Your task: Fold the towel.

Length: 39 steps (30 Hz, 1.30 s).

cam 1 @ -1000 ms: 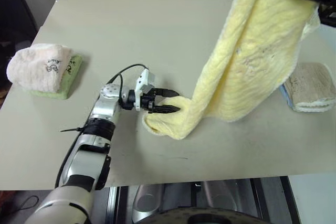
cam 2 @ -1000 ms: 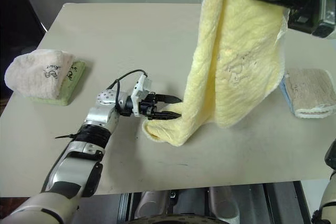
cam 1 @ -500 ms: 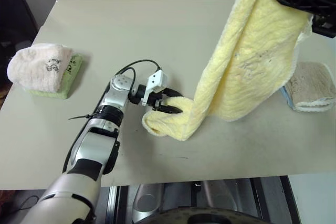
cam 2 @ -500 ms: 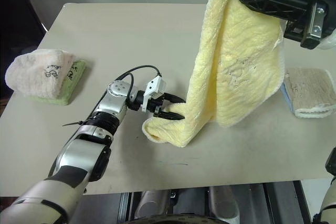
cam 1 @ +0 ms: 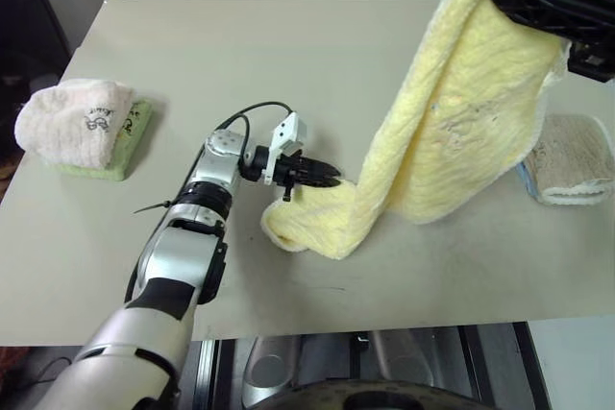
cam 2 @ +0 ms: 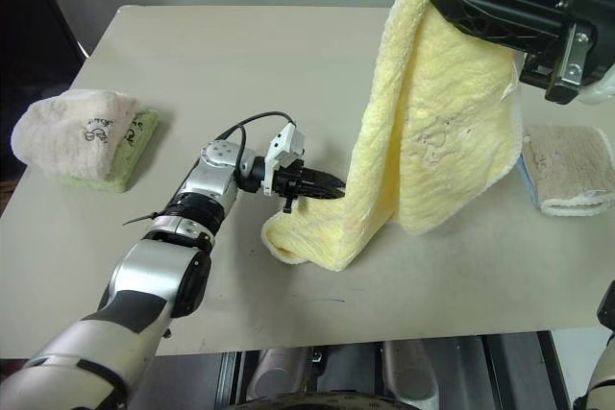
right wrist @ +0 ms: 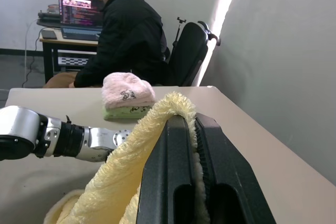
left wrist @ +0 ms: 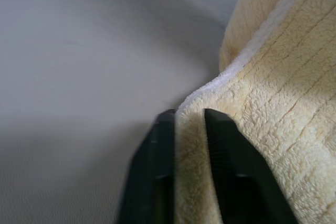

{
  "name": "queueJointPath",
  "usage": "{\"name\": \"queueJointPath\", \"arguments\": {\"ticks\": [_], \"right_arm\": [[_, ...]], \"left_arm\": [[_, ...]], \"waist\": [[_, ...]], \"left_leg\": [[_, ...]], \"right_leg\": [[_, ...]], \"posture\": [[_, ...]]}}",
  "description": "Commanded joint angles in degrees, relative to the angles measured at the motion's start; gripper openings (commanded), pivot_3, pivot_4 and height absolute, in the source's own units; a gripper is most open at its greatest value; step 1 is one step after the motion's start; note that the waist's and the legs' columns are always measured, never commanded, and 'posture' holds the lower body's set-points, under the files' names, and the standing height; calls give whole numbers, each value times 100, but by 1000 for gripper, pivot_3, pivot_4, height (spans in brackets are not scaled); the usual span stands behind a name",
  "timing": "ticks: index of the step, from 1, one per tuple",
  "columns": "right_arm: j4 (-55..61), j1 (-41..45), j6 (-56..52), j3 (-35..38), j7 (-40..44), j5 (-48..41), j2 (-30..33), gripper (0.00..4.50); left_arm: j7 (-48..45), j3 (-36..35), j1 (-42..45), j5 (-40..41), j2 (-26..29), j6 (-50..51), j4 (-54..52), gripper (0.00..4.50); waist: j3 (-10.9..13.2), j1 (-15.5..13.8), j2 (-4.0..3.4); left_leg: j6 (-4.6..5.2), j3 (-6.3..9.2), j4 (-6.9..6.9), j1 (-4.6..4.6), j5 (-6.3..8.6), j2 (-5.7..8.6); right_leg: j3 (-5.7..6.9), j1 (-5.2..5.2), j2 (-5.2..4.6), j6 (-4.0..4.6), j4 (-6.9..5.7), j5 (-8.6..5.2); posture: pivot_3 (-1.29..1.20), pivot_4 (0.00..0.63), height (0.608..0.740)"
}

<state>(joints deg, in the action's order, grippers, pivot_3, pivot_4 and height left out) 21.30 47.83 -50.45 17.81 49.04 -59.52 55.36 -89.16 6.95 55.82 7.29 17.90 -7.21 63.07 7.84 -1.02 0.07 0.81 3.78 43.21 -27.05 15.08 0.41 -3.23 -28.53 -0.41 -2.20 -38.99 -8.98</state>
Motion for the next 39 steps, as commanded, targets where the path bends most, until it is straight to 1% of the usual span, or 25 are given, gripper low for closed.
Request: {"name": "queueJointPath", "arguments": {"ticks": [1,4,6,8,10,12,13,14,15,16,17,18,20,21,26,31,34,35,39], "right_arm": [[163,7,134,268,-42,-73,115,0],[175,-35,165,253,-1,-30,135,0],[174,-60,192,256,-4,-27,135,0],[171,-71,214,258,-15,-42,137,0],[175,-77,224,262,-21,-59,138,0],[179,-85,228,264,-20,-66,145,0],[181,-88,228,265,-19,-68,150,0],[184,-93,227,267,-22,-70,155,0],[189,-99,227,271,-24,-75,162,0],[192,-103,228,273,-26,-79,166,0],[199,-116,231,274,-31,-75,172,0],[204,-125,234,273,-34,-73,177,0],[219,-150,244,276,-41,-67,179,0],[223,-154,247,274,-49,-67,176,0],[250,-159,255,265,-91,-77,159,0],[278,-153,235,266,-140,-83,174,0],[320,-191,229,264,-146,-49,223,0],[324,-198,229,265,-149,-47,229,0],[334,-214,228,284,-161,-49,252,0]], "left_arm": [[-334,36,-9,58,105,80,-121,8],[-334,134,-85,-37,157,-173,-170,8],[-334,122,-27,52,144,133,-155,8],[-334,158,75,283,154,656,-240,374],[-334,211,116,418,183,884,-351,863],[-334,208,149,487,193,961,-413,1620],[-334,192,167,521,191,996,-434,1877],[-334,137,208,496,167,976,-410,2350],[-334,110,241,448,148,918,-383,2611],[-333,97,260,408,137,872,-363,2969],[-327,151,260,297,125,671,-330,3359],[-324,197,255,223,119,531,-310,3636],[-125,308,284,-31,72,120,-131,4368],[-88,355,309,-148,54,-50,-22,4470],[-330,499,425,-321,-68,-205,288,4470],[-157,461,507,-548,-236,-529,505,4470],[-289,498,517,-540,-256,-468,559,3932],[-317,580,503,-478,-232,-466,537,3656],[-334,740,481,-406,-139,-473,511,2309]], "waist": [[0,0,0],[0,0,0],[0,-8,0],[0,-16,0],[0,-16,0],[0,-16,0],[0,-16,0],[0,-17,0],[0,-17,0],[0,-17,0],[0,-17,0],[0,-17,0],[0,-17,0],[0,-18,0],[0,-28,0],[0,-48,0],[0,-48,0],[0,-47,0],[0,-46,0]], "left_leg": [[0,0,0,0,0,0],[0,0,0,1,0,0],[0,0,0,0,0,0],[2,1,3,-1,-1,1],[2,0,3,-2,-1,2],[2,1,3,-2,-1,2],[2,0,3,-2,-1,2],[2,0,3,-2,-1,2],[2,0,3,-1,-1,2],[2,0,3,-1,-1,2],[2,0,3,-1,-1,2],[1,0,3,-1,-1,2],[1,0,3,0,-1,2],[2,0,3,0,-1,2],[2,0,3,-1,-1,2],[8,1,6,-2,1,6],[8,1,6,-2,2,7],[9,1,6,-3,2,7],[8,0,6,-2,2,7]], "right_leg": [[0,0,0,-1,1,0],[0,0,0,-1,1,0],[0,0,0,-1,0,0],[0,0,-1,-2,1,0],[0,1,-1,-2,1,1],[0,1,-1,-3,1,1],[0,1,-1,-3,1,1],[0,1,-1,-3,1,1],[0,1,-1,-3,1,1],[-1,1,-1,-3,1,1],[-1,1,-1,-3,1,1],[-1,1,-1,-4,1,1],[-1,2,-1,-5,1,0],[-2,2,-1,-5,1,0],[-2,2,-1,-6,1,0],[-3,5,-5,-11,3,0],[-2,5,-5,-12,3,0],[-2,5,-5,-13,3,0],[-3,5,-5,-14,3,0]], "posture": [[0,150,703],[0,150,703],[0,150,703],[0,150,703],[0,150,703],[0,150,703],[0,150,703],[0,150,703],[0,150,703],[0,150,703],[0,150,703],[0,150,703],[0,150,703],[0,150,703],[0,150,703],[0,150,703],[0,150,703],[0,150,703],[0,150,703]]}}
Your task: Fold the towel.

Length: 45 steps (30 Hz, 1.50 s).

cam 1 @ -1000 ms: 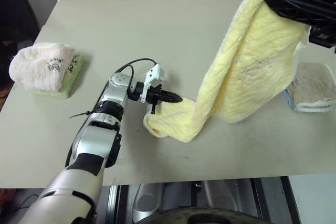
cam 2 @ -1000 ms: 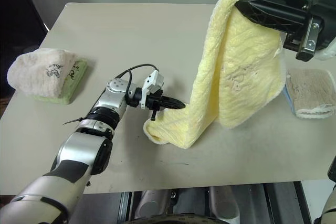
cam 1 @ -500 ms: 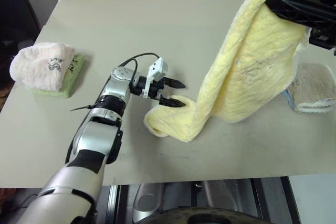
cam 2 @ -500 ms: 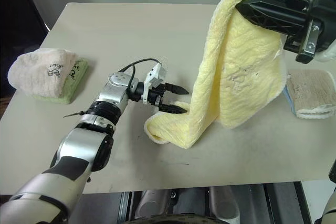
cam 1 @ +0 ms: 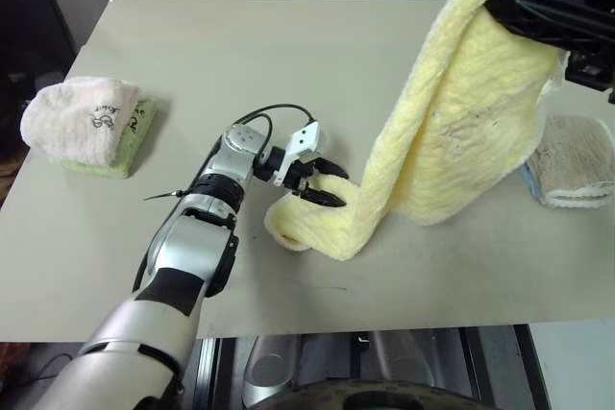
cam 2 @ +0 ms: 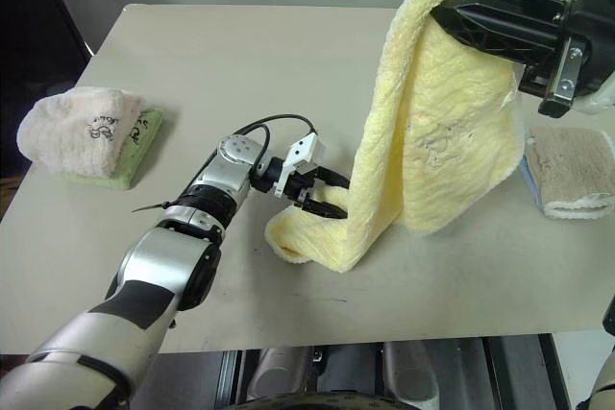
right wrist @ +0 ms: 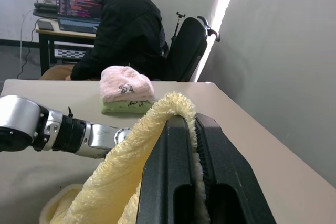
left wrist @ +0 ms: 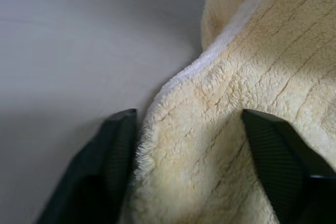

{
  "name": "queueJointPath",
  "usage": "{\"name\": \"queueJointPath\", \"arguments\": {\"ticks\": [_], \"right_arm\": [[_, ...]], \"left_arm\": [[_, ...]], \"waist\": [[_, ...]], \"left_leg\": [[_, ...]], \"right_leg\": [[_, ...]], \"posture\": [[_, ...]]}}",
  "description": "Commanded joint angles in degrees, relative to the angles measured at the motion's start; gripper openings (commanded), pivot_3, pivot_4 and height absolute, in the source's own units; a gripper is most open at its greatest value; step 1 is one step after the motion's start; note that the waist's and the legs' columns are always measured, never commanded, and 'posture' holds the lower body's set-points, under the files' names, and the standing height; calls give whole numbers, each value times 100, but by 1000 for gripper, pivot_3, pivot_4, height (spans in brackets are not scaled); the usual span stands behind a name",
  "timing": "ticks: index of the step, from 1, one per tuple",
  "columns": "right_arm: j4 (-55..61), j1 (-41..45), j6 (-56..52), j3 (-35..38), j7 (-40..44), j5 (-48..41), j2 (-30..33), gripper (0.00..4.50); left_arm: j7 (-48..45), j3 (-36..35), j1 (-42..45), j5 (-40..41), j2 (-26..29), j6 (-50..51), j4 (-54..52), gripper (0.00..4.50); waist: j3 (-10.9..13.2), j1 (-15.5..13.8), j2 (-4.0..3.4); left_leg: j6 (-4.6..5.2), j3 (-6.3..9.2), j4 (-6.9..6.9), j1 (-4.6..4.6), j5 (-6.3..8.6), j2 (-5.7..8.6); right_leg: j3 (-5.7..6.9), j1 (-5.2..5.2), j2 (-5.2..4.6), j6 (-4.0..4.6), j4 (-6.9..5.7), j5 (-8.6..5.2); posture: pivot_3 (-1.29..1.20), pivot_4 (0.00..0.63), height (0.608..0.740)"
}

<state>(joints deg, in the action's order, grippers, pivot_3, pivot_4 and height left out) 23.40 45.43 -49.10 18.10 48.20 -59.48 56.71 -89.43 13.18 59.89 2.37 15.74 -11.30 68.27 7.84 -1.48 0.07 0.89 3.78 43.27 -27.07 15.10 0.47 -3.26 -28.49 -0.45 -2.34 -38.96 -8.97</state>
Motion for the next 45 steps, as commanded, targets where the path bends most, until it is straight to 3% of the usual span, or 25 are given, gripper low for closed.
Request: {"name": "queueJointPath", "arguments": {"ticks": [1,6,7,10,17,21,26,32,37,45], "right_arm": [[124,22,96,257,-78,-47,121,0],[123,-7,130,251,-69,-19,128,0],[120,-12,140,247,-65,-9,125,0],[110,-31,169,240,-56,12,117,0],[1,-183,332,250,-14,197,144,0],[-387,-249,588,225,78,592,190,0],[-1009,-341,1051,17,345,1248,256,0],[-1894,-167,1663,-616,592,2245,157,0],[-3595,625,3005,-1468,213,3711,-616,0],[-6627,1881,5276,-1788,-591,5042,-1809,0]], "left_arm": [[-307,170,65,107,109,-76,-21,1999],[-307,311,57,349,205,-17,-94,200],[-307,256,69,414,215,4,-97,35],[-307,15,119,686,234,150,-95,35],[399,-1444,441,1387,369,557,-109,35],[1246,-2186,616,1606,774,286,-103,35],[2204,-2582,773,1470,1269,-248,-17,35],[3291,-2521,1002,898,1806,-855,237,35],[4493,-2271,1172,173,2229,-1300,464,35],[5863,-1512,1219,-1119,2926,-1977,634,35]], "waist": [[0,0,0],[0,2,0],[0,2,0],[0,2,0],[0,2,0],[0,11,0],[0,24,0],[1,44,-1],[2,108,-4],[10,177,-16]], "left_leg": [[0,0,0,0,0,0],[0,0,0,0,0,0],[0,0,0,0,0,0],[0,0,0,-2,0,0],[-5,-1,1,-3,-4,1],[-8,-2,0,1,-6,0],[-22,-3,-1,1,-14,0],[-23,-3,-1,2,-15,0],[-2,-5,-2,4,-6,-2],[-36,-5,-15,-32,-27,-11]], "right_leg": [[0,0,0,0,0,0],[0,0,0,-1,0,0],[0,0,0,-1,0,0],[0,-1,0,-3,0,1],[0,-1,0,-4,1,2],[-1,-1,1,-7,1,0],[-2,-2,1,-4,2,2],[-3,-1,0,1,5,5],[-1,-9,0,10,2,12],[0,-61,0,36,-3,28]], "posture": [[0,150,703],[0,150,703],[0,150,703],[0,150,703],[0,150,703],[0,150,703],[0,150,703],[0,150,703],[0,150,703],[0,150,703]]}}
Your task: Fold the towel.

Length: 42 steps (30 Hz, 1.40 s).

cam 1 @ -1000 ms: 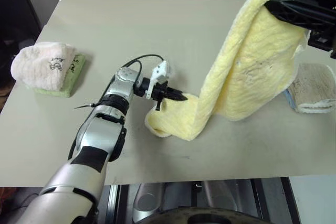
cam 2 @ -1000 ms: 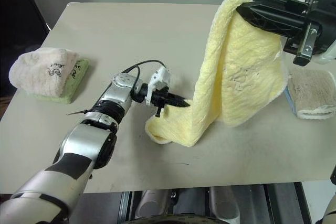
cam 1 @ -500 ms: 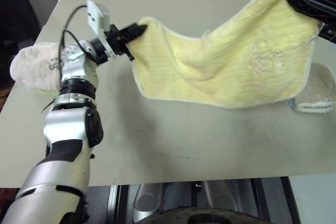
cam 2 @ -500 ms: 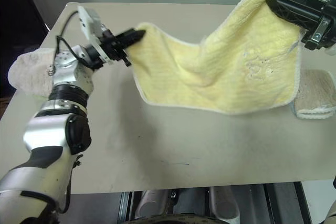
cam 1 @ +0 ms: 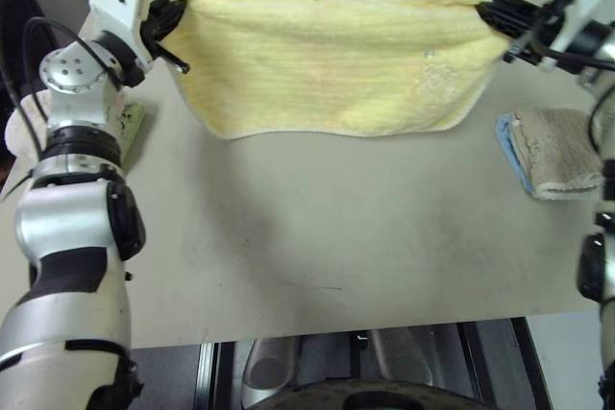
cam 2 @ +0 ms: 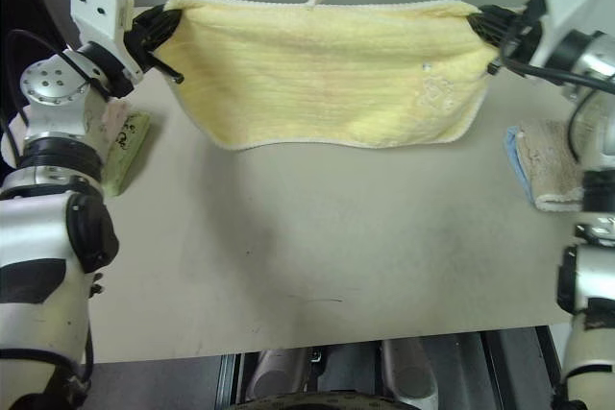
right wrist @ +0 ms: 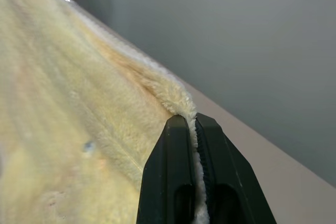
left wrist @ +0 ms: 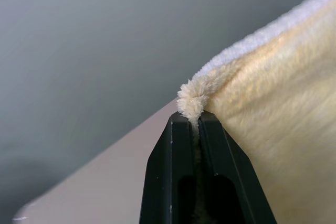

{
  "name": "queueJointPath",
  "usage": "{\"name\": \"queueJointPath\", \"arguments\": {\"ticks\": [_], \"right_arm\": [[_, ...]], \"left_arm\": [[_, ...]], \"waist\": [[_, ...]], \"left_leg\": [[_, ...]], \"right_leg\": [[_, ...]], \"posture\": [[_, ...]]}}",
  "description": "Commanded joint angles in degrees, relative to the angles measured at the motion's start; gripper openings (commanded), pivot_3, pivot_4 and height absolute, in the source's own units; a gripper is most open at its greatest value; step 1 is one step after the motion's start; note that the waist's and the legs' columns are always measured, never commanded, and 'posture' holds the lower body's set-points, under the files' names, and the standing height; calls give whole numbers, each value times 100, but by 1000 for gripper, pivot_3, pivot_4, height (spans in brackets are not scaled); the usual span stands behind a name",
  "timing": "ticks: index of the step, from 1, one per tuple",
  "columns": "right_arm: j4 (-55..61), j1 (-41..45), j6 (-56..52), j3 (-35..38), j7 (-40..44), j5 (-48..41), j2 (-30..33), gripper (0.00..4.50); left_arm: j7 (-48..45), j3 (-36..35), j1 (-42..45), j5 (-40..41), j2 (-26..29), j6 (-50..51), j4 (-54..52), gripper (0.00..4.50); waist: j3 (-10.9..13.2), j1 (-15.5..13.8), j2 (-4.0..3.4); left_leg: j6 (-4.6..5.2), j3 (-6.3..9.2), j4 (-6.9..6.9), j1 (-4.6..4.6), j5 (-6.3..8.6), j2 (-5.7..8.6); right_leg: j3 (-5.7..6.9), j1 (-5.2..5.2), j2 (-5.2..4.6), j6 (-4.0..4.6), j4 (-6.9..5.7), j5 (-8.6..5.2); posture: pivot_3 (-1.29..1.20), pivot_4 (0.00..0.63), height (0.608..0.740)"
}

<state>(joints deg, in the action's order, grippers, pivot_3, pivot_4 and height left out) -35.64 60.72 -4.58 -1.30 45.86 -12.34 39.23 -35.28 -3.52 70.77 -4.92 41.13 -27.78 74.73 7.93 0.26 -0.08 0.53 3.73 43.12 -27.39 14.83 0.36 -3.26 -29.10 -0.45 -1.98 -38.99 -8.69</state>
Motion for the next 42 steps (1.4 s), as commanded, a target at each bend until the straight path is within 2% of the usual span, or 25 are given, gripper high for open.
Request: {"name": "queueJointPath", "arguments": {"ticks": [1,6,9,13,17,21,25,29,34,39,42], "right_arm": [[-947,431,990,195,-388,355,-136,0],[-1287,565,1209,573,-264,56,-353,0],[-804,386,962,948,-33,-458,-484,0],[440,-295,353,1255,213,-1103,-563,0],[2123,-1446,-486,1293,460,-1596,-406,0],[3508,-2517,-1236,1454,447,-2098,-265,0],[4403,-3348,-1730,1690,292,-2422,-150,0],[4969,-4069,-2056,1905,254,-2606,8,0],[5757,-5255,-2267,2067,453,-2719,266,0],[6156,-6097,-2369,2138,311,-2794,208,0],[6307,-6425,-2327,2145,333,-2777,178,0]], "left_arm": [[491,220,103,-488,464,-411,-3,35],[272,125,-120,-456,719,-578,24,35],[-124,-6,-376,-302,868,-834,-16,35],[-1005,-387,-624,213,950,-966,-112,35],[-2200,-600,-978,662,1028,-1128,-313,35],[-3453,-866,-1314,1282,1018,-866,-646,35],[-4703,-917,-1694,1806,1111,77,-1289,35],[-5681,-617,-2510,2233,1497,1898,-2673,35],[-5722,-207,-3794,3031,2276,3471,-4455,35],[-5722,-221,-4501,3281,2626,3861,-4970,35],[-5722,-240,-4710,3319,2705,3938,-5067,35]], "waist": [[0,0,-1],[0,-13,0],[-1,-5,2],[-6,-6,10],[-7,-11,11],[-7,-12,11],[-8,-3,13],[-8,25,13],[-8,47,14],[-15,46,10],[-19,45,9]], "left_leg": [[-9,-2,-1,-10,-5,3],[-32,3,0,-87,-17,1],[-38,-2,6,-127,-19,3],[-46,7,19,-164,-19,-3],[-49,8,22,-165,-14,-1],[-46,8,59,-164,-9,-2],[-30,8,109,-158,10,-5],[29,6,112,-132,43,-5],[26,7,96,-63,44,-9],[15,17,89,50,64,-4],[-1,28,86,62,84,-5]], "right_leg": [[5,-15,4,4,-3,2],[16,-84,0,10,-6,9],[15,-124,-1,8,-9,11],[22,-152,1,9,-14,12],[24,-148,3,10,-10,12],[23,-147,1,11,-40,11],[23,-140,4,15,-88,5],[21,-120,5,36,-96,-3],[20,-56,9,76,-93,-22],[7,51,14,86,-93,-32],[2,56,20,51,-94,-73]], "posture": [[0,150,703],[0,150,703],[0,150,703],[0,150,703],[0,150,703],[0,150,703],[0,150,703],[0,150,703],[0,150,703],[0,150,703],[0,150,703]]}}
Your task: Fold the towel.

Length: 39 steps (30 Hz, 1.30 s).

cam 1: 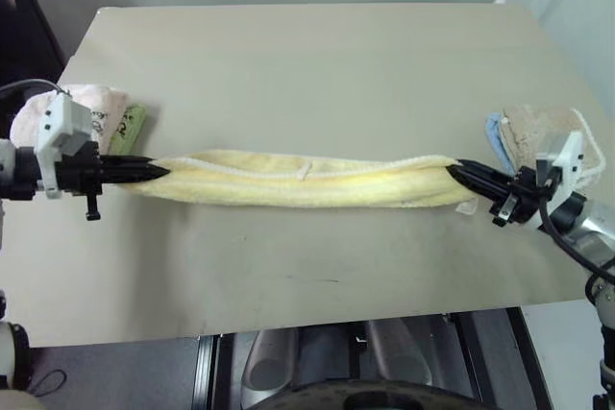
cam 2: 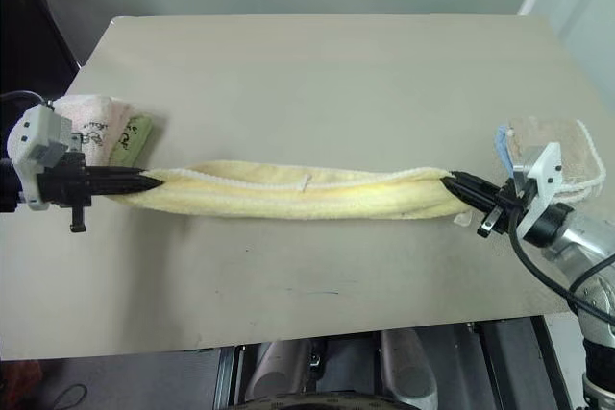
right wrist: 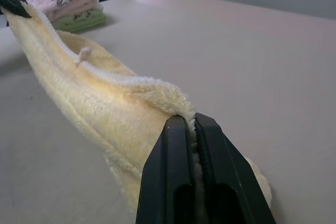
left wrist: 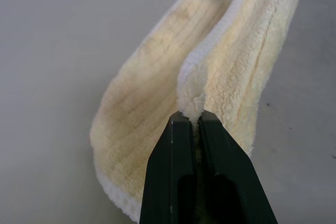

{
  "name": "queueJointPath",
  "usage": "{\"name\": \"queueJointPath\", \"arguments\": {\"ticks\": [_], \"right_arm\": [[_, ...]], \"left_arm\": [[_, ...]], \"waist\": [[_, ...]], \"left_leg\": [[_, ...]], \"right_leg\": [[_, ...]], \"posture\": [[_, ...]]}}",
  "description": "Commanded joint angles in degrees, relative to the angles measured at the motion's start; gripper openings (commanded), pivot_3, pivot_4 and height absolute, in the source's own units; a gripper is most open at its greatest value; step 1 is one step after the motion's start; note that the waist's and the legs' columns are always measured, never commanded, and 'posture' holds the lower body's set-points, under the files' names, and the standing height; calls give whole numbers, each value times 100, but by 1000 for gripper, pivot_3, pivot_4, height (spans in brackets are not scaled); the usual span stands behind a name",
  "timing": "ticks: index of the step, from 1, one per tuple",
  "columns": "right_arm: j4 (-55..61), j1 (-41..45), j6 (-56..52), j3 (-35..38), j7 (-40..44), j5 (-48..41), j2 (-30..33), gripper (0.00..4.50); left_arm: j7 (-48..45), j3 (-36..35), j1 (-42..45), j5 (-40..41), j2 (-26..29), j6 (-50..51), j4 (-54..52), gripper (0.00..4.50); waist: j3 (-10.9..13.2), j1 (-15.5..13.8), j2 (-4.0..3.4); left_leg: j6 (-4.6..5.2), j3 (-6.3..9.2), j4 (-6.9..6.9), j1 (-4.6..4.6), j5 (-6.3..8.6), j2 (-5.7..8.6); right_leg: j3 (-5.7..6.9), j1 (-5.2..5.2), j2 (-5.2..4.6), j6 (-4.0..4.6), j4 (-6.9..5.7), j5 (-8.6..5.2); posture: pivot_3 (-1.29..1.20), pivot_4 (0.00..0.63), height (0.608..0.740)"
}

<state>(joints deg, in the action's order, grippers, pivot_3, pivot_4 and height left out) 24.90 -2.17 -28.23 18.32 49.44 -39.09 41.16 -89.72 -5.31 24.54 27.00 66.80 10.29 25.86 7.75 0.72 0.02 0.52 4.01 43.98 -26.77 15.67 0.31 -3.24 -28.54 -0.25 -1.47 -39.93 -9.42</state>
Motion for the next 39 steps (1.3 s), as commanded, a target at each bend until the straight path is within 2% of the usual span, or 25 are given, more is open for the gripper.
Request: {"name": "queueJointPath", "arguments": {"ticks": [1,5,11,14,18,24,26,39], "right_arm": [[266,-153,44,185,-37,-112,-10,0],[537,-1273,414,279,99,137,-218,0],[650,-2110,688,491,443,254,-76,0],[580,-2247,803,566,477,292,-58,0],[361,-1966,1046,511,310,388,-203,0],[74,-1361,1076,363,-84,526,-417,0],[-25,-1270,1136,299,-107,631,-443,0],[-951,-373,1507,-271,-306,1177,-735,0]], "left_arm": [[-278,-71,-105,134,143,143,-199,35],[-278,-20,-902,175,409,-24,-314,35],[-278,-176,-1651,409,556,-21,-664,35],[-278,-244,-1871,434,593,-134,-669,35],[-186,-305,-1616,387,399,-89,-688,35],[334,-254,-681,129,-176,-206,-320,35],[455,-270,-457,-44,-348,-481,-23,35],[1197,-168,493,-1112,-1333,-2465,1905,35]], "waist": [[0,0,0],[-7,-5,4],[-10,-7,9],[-11,-7,10],[-14,-7,15],[-17,-29,15],[-17,-29,15],[-18,-28,17]], "left_leg": [[-7,2,0,-6,5,0],[-19,7,-10,-21,12,-4],[-49,10,-26,-26,36,-5],[-106,11,-31,-23,72,-5],[-108,14,-31,-18,73,-5],[-93,14,-32,-19,64,-4],[-33,13,-40,-17,29,-5],[-24,10,-85,22,2,-4]], "right_leg": [[0,-7,1,9,-1,3],[1,-27,9,53,-1,7],[2,-37,11,61,0,-16],[1,-36,11,59,0,-22],[1,-32,11,38,-1,-36],[0,-31,8,70,-1,-16],[1,-32,10,69,0,-17],[2,-10,7,72,3,-17]], "posture": [[0,150,703],[0,150,703],[0,150,703],[0,150,703],[0,150,703],[0,150,703],[0,150,703],[0,150,703]]}}
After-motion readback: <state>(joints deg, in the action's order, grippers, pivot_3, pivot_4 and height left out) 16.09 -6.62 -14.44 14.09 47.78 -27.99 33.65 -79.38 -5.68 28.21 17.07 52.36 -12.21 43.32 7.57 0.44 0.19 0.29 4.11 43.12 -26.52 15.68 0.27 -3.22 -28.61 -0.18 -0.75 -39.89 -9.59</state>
